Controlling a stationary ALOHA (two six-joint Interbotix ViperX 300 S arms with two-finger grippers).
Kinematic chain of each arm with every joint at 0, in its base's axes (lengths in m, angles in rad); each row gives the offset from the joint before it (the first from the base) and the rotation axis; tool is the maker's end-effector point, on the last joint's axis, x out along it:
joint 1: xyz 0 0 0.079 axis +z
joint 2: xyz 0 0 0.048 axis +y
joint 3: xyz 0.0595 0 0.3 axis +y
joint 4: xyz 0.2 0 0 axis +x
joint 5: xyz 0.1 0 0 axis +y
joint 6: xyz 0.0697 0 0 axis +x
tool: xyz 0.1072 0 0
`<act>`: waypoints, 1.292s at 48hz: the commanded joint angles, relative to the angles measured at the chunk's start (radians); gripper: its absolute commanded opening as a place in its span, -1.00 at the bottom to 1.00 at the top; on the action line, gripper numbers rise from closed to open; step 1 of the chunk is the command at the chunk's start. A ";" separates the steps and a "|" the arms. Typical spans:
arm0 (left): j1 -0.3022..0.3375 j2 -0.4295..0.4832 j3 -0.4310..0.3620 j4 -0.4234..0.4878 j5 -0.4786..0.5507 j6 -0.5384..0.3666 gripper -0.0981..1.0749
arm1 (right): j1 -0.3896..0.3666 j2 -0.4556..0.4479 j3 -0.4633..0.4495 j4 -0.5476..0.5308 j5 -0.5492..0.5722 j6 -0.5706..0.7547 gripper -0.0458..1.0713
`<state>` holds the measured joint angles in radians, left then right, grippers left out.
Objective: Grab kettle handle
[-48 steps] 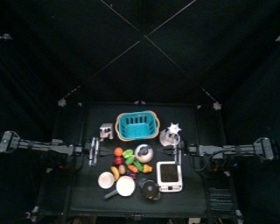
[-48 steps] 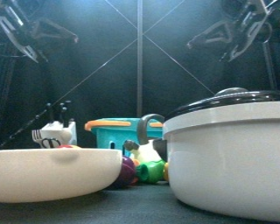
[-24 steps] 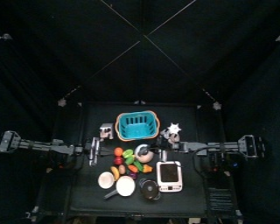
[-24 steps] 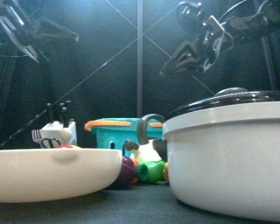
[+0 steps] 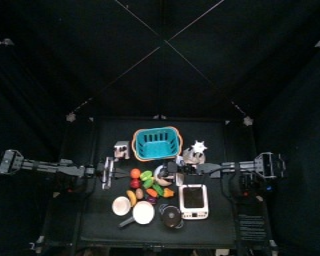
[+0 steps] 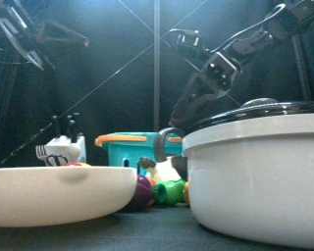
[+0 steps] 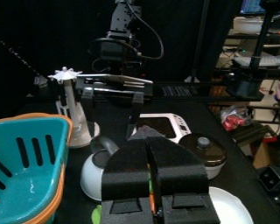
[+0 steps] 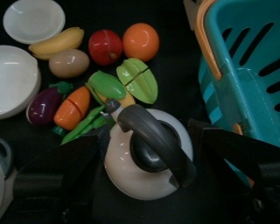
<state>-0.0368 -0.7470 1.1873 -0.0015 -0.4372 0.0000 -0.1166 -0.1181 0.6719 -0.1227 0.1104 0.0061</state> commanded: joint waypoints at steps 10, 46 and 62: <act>-0.003 0.002 -0.015 -0.002 -0.011 0.003 -0.87 | -0.026 0.015 -0.015 -0.011 0.015 0.002 0.87; -0.002 0.002 -0.014 -0.002 -0.011 0.002 -0.87 | -0.038 0.055 -0.012 -0.035 0.032 -0.008 0.08; -0.002 -0.043 -0.003 -0.002 -0.011 0.002 -0.87 | -0.037 0.048 -0.026 -0.038 0.032 0.006 -0.03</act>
<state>-0.0383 -0.7701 1.1934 -0.0015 -0.4387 0.0000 -0.1549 -0.0506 0.6673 -0.1595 0.1457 0.0092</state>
